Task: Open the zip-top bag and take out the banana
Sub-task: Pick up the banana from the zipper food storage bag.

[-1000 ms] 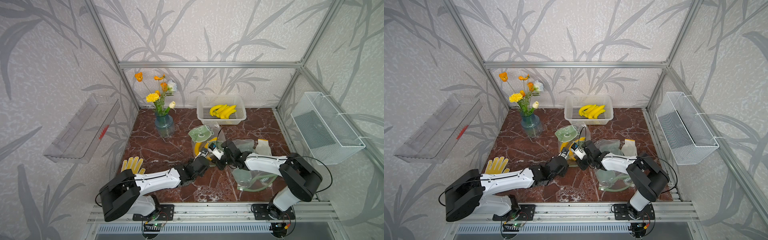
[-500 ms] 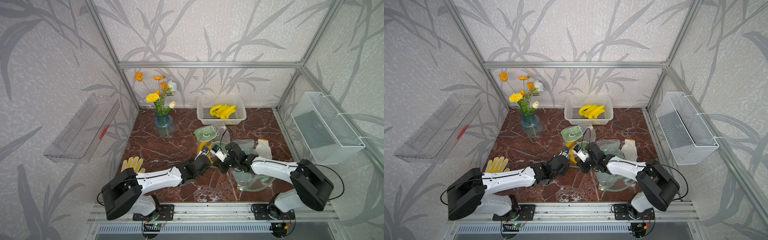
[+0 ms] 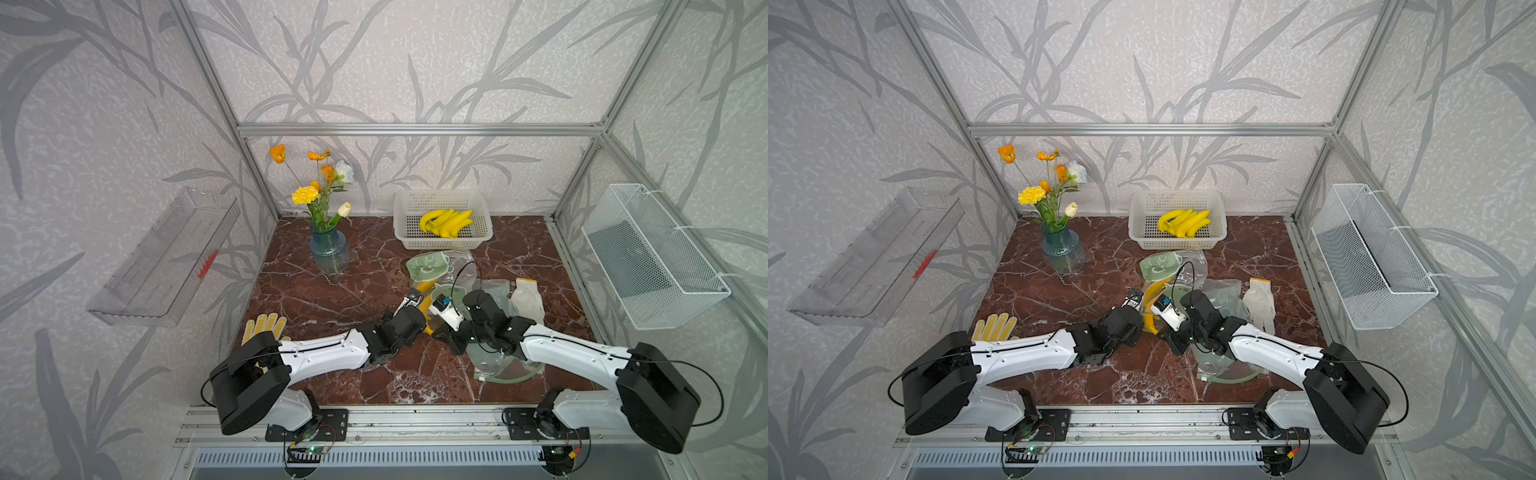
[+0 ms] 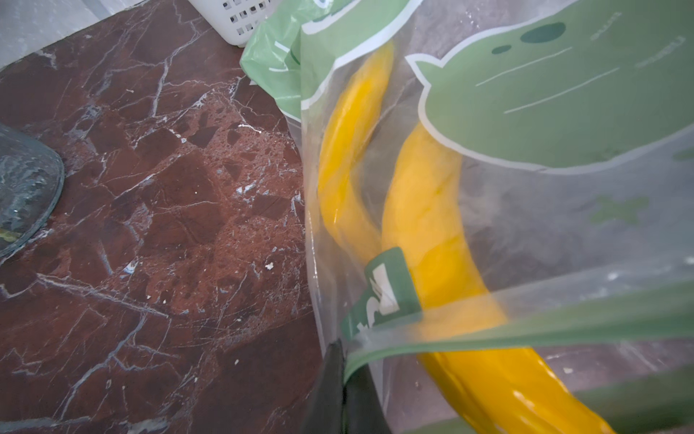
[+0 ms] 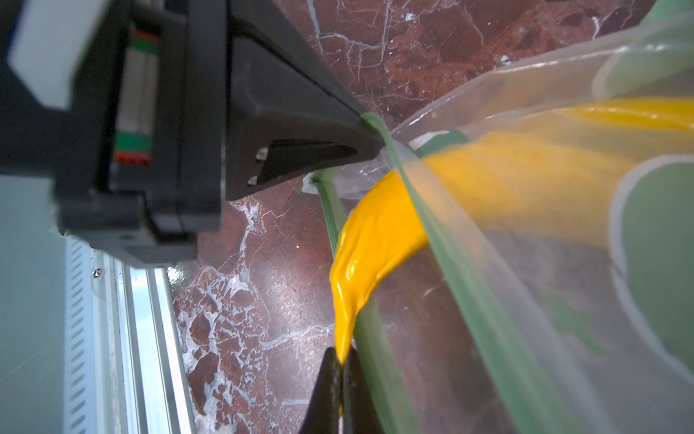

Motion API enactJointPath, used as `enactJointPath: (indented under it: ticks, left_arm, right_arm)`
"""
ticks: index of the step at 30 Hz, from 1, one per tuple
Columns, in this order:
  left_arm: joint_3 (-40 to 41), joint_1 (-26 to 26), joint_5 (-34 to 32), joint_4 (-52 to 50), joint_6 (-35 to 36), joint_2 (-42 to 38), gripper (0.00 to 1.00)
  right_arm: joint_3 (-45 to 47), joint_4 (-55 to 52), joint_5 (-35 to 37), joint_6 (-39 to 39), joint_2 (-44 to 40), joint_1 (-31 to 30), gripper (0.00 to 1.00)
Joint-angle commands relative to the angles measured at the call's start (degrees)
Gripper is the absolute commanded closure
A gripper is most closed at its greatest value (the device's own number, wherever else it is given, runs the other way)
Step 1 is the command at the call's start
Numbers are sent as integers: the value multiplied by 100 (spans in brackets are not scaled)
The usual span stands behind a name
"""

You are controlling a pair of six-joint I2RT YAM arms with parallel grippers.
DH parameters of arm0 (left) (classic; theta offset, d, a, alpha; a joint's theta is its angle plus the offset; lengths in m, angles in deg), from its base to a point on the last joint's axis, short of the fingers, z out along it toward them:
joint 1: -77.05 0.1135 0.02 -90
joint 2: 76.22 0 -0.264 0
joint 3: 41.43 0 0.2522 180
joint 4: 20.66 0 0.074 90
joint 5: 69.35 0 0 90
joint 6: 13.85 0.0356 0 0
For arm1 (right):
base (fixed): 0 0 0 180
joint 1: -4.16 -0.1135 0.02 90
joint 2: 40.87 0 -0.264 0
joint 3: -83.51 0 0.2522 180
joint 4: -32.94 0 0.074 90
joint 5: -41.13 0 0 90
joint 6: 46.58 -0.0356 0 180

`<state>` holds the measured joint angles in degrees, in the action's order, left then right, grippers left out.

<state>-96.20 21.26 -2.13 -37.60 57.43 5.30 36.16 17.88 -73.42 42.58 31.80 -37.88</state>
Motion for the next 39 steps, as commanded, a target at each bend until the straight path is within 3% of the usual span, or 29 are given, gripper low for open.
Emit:
enactJointPath:
  ticks: [1, 9, 16, 33, 39]
  left_arm:
    - [-29, 108, -211, -322, -85, 69, 100]
    - [-33, 129, -211, -306, -102, 126, 100]
    - [-19, 155, -269, -354, -149, 107, 100]
    - [48, 257, -281, -436, -149, 97, 99]
    - [137, 330, -361, -566, -157, -94, 99]
  right_arm:
    - [139, -283, -88, -54, -351, 29, 99]
    - [278, -340, -371, -129, -769, 29, 99]
    - [222, -198, -1088, -231, -718, 29, 99]
    - [159, 525, -1987, -600, -780, 29, 99]
    - [52, 240, -2258, -505, -862, 28, 99]
